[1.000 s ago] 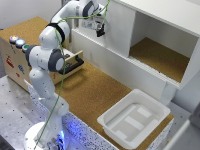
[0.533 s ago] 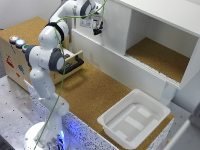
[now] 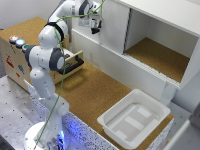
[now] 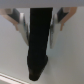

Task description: Push the door to the left

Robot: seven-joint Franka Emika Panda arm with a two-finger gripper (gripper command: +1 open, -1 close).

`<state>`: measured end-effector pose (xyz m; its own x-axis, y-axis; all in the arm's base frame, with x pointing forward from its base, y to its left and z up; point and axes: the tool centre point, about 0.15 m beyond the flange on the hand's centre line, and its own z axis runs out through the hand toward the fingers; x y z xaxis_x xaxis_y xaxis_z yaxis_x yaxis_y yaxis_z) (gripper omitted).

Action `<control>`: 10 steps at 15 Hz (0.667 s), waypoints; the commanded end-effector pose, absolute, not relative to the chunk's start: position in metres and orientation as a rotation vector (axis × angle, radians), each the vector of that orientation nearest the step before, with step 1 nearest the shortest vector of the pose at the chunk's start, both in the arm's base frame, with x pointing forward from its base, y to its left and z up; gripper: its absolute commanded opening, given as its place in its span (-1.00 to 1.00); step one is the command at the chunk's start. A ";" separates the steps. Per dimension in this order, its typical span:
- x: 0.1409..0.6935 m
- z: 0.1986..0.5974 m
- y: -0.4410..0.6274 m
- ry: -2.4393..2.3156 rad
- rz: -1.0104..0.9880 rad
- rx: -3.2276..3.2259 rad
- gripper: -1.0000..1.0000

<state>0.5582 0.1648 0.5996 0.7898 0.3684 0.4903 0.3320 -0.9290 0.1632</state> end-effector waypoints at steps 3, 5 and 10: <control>0.561 0.591 0.154 0.558 0.744 2.891 1.00; 0.550 0.592 0.149 0.576 0.692 2.932 1.00; 0.526 0.586 0.142 0.582 0.586 2.964 1.00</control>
